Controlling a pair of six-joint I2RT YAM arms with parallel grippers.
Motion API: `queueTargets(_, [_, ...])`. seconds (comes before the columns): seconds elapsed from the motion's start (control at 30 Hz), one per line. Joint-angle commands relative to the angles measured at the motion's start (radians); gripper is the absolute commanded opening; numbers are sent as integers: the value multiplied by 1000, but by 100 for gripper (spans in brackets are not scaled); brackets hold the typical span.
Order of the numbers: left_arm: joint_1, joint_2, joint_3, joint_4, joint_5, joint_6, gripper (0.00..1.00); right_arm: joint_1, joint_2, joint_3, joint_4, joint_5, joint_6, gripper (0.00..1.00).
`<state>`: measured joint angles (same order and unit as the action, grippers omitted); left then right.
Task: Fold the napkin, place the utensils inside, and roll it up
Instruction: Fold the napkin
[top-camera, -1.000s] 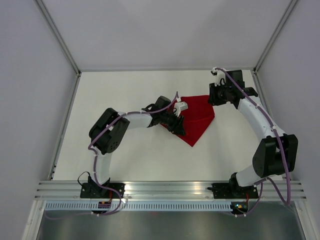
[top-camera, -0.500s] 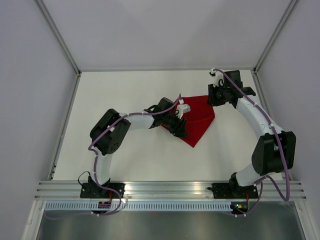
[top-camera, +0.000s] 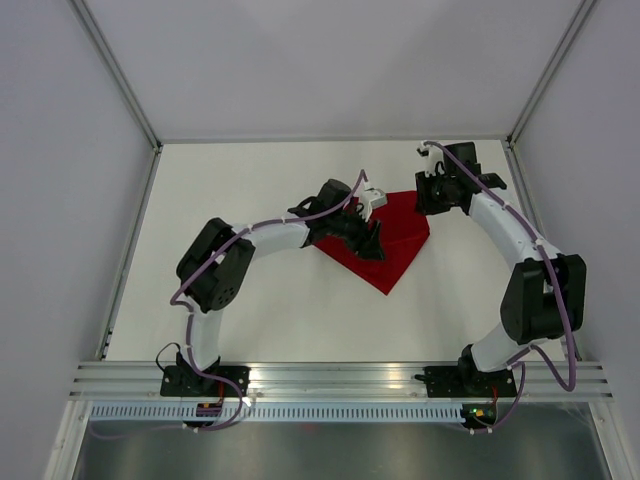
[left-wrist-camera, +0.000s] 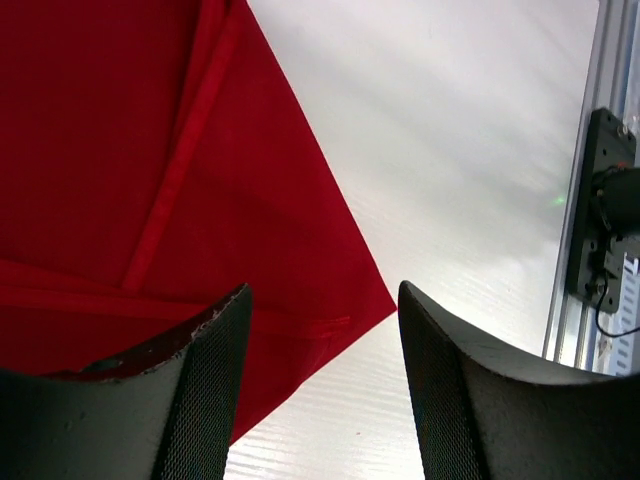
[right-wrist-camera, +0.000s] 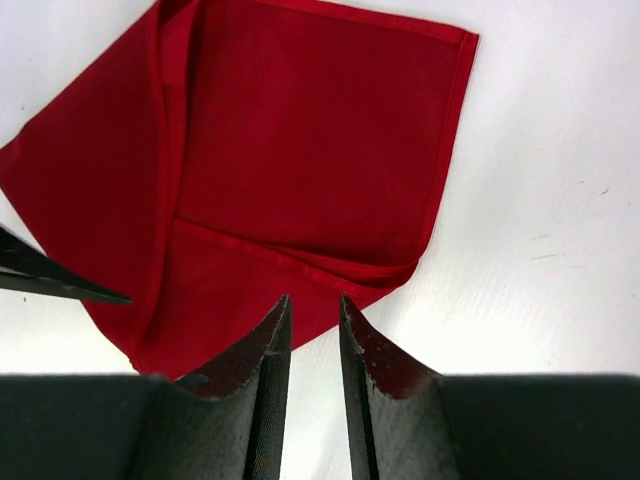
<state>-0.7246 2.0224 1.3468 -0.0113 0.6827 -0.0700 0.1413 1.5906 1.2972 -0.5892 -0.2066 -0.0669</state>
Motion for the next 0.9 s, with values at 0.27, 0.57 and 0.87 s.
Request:
queueTargets(0.27, [186,-146,31,18,-475,-213,61,-3,135,-98,-12,32,64,30])
queueTargets(0.57, [272,24,161,-148,-583,-297,53,-57,163,-165,14,36,125,31])
queueTargets(0.87, [274,98,166,-190,-592,-353,51,-101,279,-164,22,-13,122,31])
